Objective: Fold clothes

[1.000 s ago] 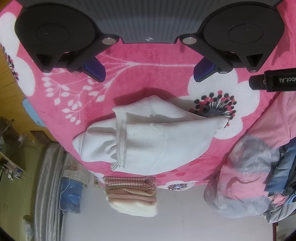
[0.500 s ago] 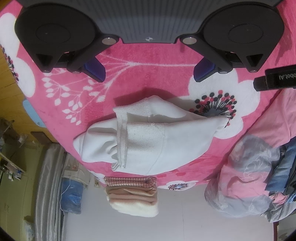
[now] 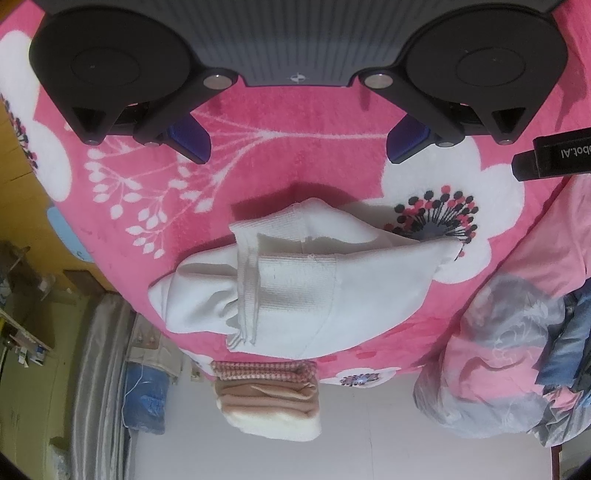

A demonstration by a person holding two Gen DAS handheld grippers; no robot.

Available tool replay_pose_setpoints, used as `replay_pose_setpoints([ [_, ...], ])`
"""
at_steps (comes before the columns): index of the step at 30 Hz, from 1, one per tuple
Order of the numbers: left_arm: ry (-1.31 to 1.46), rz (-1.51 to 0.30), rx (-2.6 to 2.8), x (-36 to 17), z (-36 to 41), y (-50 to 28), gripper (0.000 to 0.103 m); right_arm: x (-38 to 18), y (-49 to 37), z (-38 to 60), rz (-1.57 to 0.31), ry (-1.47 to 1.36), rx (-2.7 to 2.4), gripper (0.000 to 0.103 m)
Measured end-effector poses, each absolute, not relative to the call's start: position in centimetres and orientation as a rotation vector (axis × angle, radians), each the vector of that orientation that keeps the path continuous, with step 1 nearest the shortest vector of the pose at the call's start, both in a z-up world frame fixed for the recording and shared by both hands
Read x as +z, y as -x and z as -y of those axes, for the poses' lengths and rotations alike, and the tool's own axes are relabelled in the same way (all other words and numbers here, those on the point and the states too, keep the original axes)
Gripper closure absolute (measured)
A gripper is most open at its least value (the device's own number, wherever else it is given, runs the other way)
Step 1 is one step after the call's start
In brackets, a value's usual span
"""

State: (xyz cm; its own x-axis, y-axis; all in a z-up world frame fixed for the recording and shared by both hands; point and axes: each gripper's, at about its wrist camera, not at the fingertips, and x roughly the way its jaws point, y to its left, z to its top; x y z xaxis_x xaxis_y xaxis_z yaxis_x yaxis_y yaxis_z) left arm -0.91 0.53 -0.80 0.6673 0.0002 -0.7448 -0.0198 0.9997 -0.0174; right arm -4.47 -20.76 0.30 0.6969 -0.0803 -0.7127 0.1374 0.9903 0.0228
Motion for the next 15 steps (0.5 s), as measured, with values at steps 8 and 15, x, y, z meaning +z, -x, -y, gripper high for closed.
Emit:
replay_pose_setpoints([
  [8,0.025,-0.842,0.007,-0.88,-0.46,0.95,0.0,0.12,4.38,20.63,-0.806,-0.064,-0.121,0.0],
  [15,0.022,-0.849,0.007,-1.04,-0.43,0.94,0.0,0.07,4.37,20.58,-0.809,-0.057,-0.124,0.0],
])
